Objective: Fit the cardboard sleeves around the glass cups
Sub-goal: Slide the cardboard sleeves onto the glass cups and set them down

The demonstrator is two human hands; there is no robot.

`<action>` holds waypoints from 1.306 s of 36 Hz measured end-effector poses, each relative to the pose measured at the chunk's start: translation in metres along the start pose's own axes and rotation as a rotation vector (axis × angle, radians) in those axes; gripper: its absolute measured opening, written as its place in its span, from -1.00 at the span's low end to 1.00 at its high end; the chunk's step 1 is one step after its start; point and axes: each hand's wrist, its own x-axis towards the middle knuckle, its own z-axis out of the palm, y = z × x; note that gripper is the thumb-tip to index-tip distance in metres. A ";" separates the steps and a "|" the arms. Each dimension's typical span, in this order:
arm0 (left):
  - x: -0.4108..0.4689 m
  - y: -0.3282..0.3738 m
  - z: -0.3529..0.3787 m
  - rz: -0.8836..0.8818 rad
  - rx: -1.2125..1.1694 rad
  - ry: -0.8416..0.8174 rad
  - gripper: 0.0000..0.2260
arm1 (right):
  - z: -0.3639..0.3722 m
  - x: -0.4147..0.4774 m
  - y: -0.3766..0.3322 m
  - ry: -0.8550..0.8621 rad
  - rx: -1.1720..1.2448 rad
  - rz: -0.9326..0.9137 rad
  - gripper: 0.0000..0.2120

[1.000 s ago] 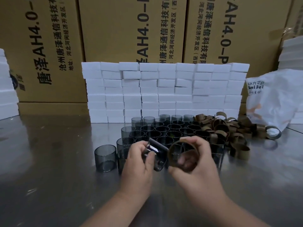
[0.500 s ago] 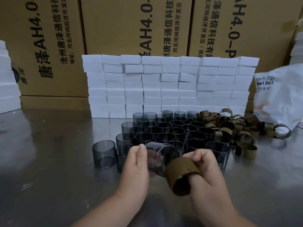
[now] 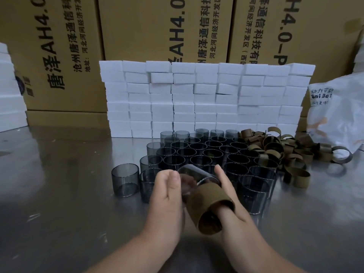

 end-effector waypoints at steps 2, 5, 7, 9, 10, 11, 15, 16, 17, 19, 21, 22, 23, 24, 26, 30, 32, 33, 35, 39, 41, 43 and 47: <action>0.000 0.001 0.001 0.002 -0.024 0.012 -0.68 | 0.003 0.001 0.000 0.014 0.005 0.006 -0.53; -0.003 0.002 0.001 -0.017 -0.076 0.019 -0.69 | 0.005 0.003 -0.001 0.037 0.045 0.028 -0.57; -0.002 0.001 0.003 -0.039 -0.078 -0.032 -0.70 | 0.007 0.003 -0.003 0.056 0.083 0.055 -0.58; 0.002 -0.004 0.004 -0.059 -0.058 -0.082 -0.73 | 0.007 0.003 -0.004 0.102 0.146 0.092 -0.61; 0.006 -0.002 0.005 -0.091 -0.040 -0.088 -0.72 | 0.007 0.002 -0.005 0.129 0.184 0.107 -0.63; 0.006 -0.003 0.004 -0.103 0.013 -0.092 -0.59 | 0.007 0.002 -0.005 0.151 0.211 0.118 -0.66; 0.002 -0.004 -0.001 0.052 0.231 -0.213 -0.37 | 0.007 0.005 -0.003 0.284 0.289 0.153 -0.61; 0.000 -0.001 -0.004 0.075 0.278 -0.251 -0.37 | 0.007 0.006 -0.003 0.306 0.303 0.162 -0.61; -0.006 -0.003 -0.007 0.133 0.347 -0.319 -0.32 | 0.007 0.007 -0.003 0.316 0.308 0.170 -0.61; -0.014 -0.005 -0.010 0.266 0.593 -0.461 -0.31 | 0.006 0.008 -0.003 0.327 0.316 0.190 -0.64; -0.018 -0.003 -0.012 0.263 0.733 -0.475 -0.37 | 0.006 0.008 -0.003 0.309 0.311 0.212 -0.74; -0.017 -0.003 -0.010 0.274 0.774 -0.456 -0.39 | 0.005 0.007 -0.002 0.293 0.304 0.224 -0.76; -0.017 -0.002 -0.009 0.269 0.801 -0.445 -0.41 | 0.006 0.007 -0.003 0.277 0.289 0.236 -0.78; -0.016 -0.001 -0.009 0.258 0.821 -0.430 -0.44 | 0.006 0.006 -0.002 0.265 0.249 0.244 -0.78; -0.014 0.001 -0.008 0.233 0.819 -0.403 -0.50 | 0.006 0.005 -0.002 0.238 0.117 0.235 -0.68; -0.010 0.004 -0.009 0.184 0.787 -0.341 -0.53 | 0.011 0.002 -0.007 0.104 0.050 0.163 -0.69; -0.007 0.004 -0.011 0.195 0.762 -0.276 -0.47 | 0.012 0.002 -0.007 0.055 0.021 0.114 -0.73; -0.006 0.004 -0.012 0.197 0.757 -0.253 -0.45 | 0.012 0.002 -0.006 0.049 0.014 0.093 -0.67; -0.006 0.003 -0.012 0.193 0.750 -0.222 -0.46 | 0.010 0.004 -0.004 0.052 0.036 0.083 -0.54; -0.002 -0.003 -0.013 0.122 0.710 -0.180 -0.51 | 0.006 0.007 -0.002 0.041 0.118 0.137 -0.36; 0.002 -0.005 -0.015 0.100 0.697 -0.173 -0.53 | 0.004 0.010 0.001 0.038 0.134 0.158 -0.40; 0.005 -0.007 -0.017 0.099 0.696 -0.176 -0.55 | 0.003 0.013 0.003 0.047 0.129 0.159 -0.45; 0.009 -0.013 -0.017 0.087 0.664 -0.175 -0.58 | 0.001 0.016 0.005 0.061 0.137 0.134 -0.48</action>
